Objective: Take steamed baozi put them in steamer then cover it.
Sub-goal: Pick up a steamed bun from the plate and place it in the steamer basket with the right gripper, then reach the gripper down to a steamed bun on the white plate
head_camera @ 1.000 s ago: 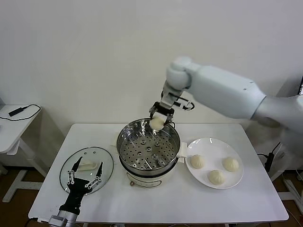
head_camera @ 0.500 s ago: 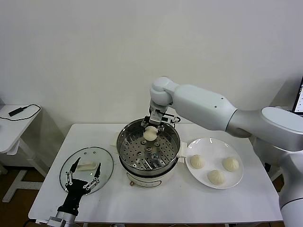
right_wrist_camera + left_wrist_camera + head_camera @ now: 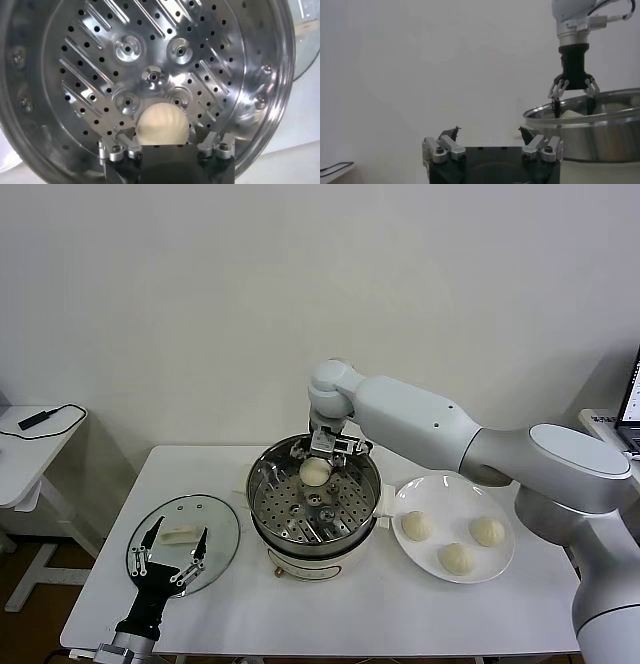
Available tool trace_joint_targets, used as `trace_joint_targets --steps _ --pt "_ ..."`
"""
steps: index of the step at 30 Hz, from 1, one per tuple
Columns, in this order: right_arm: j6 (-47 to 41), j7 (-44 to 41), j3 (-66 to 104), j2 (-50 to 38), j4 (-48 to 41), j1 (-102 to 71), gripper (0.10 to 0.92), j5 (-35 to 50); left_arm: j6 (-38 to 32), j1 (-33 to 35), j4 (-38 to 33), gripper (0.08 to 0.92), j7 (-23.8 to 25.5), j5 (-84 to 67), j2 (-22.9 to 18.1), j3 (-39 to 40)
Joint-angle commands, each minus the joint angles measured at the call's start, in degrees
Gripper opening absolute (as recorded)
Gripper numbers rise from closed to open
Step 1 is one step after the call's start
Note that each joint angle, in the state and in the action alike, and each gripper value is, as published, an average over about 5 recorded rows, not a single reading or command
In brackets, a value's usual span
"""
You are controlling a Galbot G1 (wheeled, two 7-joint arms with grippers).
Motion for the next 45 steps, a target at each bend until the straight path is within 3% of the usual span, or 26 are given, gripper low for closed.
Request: trace_joint_targets --steps 1,7,12,18,25,45 --pt "-9.44 -5.45 0.08 -9.3 6.15 5.91 0.822 14.58 0.06 -0.07 -0.09 0.823 0.0 0.12 -0.05 0.36" --pt "-27.12 -4.61 -8.77 -20.89 3.91 16.49 0.823 35.94 0.04 -0.37 -0.25 0.823 0.0 0.48 0.06 0.9" --pt "-33.48 -2.01 -18.55 -29.27 2.99 17.82 0.823 42.85 0.09 -0.8 -0.12 0.823 -0.04 0.78 0.15 1.65" --pt "-35.84 3.33 -22.06 -34.3 3.36 11.11 0.823 43.89 0.42 -1.12 -0.27 0.823 -0.21 1.07 0.15 2.03" --pt "-36.52 9.47 -17.16 -31.33 0.78 -0.12 0.823 41.68 0.32 -1.06 0.12 0.823 -0.43 1.46 -0.05 2.1" --pt "-37.19 8.55 -12.75 -23.85 -2.92 -8.66 0.823 37.12 -0.14 -0.7 0.86 0.823 -0.54 1.7 -0.17 2.13"
